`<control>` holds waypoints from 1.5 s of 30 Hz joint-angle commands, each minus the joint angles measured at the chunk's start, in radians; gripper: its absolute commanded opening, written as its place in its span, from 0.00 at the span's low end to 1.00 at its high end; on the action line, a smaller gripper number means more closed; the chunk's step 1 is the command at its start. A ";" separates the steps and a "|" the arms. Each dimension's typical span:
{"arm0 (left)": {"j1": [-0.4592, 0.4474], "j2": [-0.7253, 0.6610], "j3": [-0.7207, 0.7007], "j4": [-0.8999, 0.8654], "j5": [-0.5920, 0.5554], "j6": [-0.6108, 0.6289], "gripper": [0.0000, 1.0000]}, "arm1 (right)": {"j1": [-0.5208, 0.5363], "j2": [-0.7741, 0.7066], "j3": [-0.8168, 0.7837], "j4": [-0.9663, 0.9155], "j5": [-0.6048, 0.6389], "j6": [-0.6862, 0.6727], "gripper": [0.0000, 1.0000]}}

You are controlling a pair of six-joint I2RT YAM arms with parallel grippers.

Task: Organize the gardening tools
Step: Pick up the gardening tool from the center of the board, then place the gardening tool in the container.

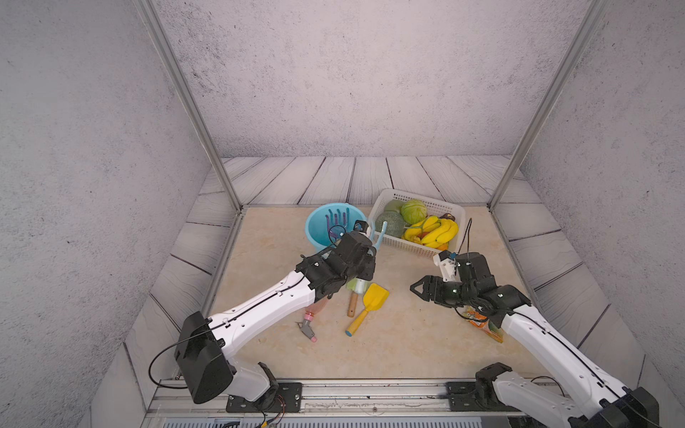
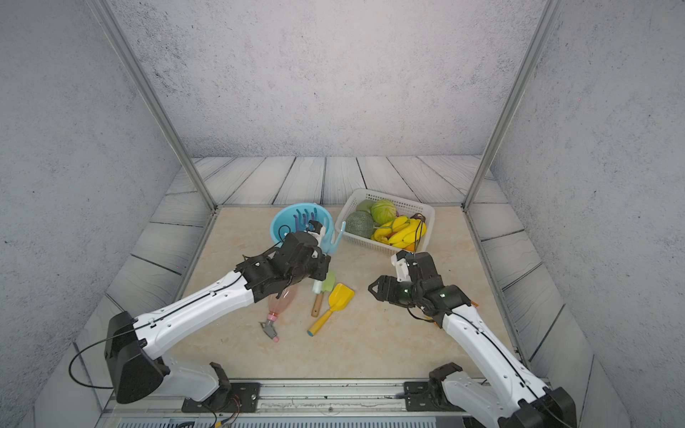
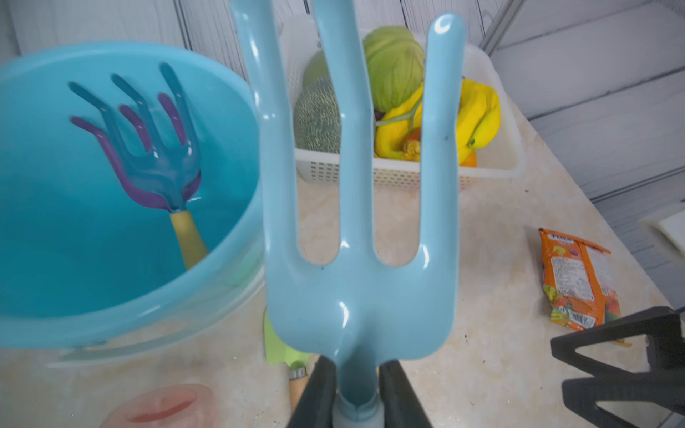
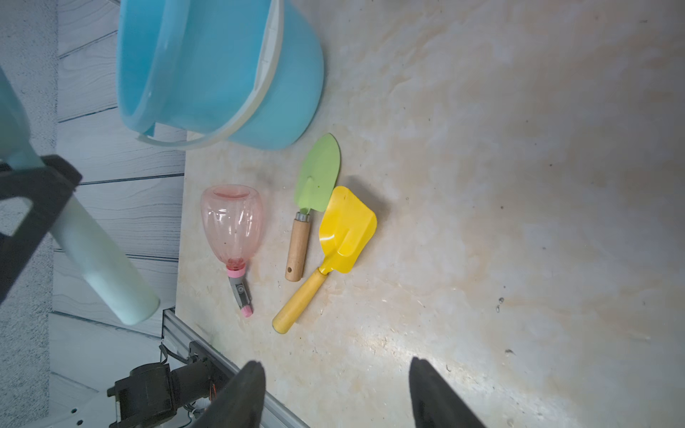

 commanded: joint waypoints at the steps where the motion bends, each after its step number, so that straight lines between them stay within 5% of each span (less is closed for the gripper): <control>1: 0.052 -0.045 -0.008 0.063 -0.025 0.040 0.00 | 0.006 0.028 0.042 -0.012 -0.029 -0.029 0.69; 18: 0.270 0.083 0.112 0.276 0.002 0.068 0.00 | 0.008 0.045 -0.037 0.045 -0.083 -0.027 0.70; 35: 0.344 0.326 0.204 0.473 0.035 0.161 0.00 | 0.007 0.112 -0.081 0.070 -0.087 -0.054 0.69; 45: 0.346 0.372 0.098 0.594 0.040 0.169 0.00 | 0.008 0.154 -0.080 0.094 -0.099 -0.051 0.68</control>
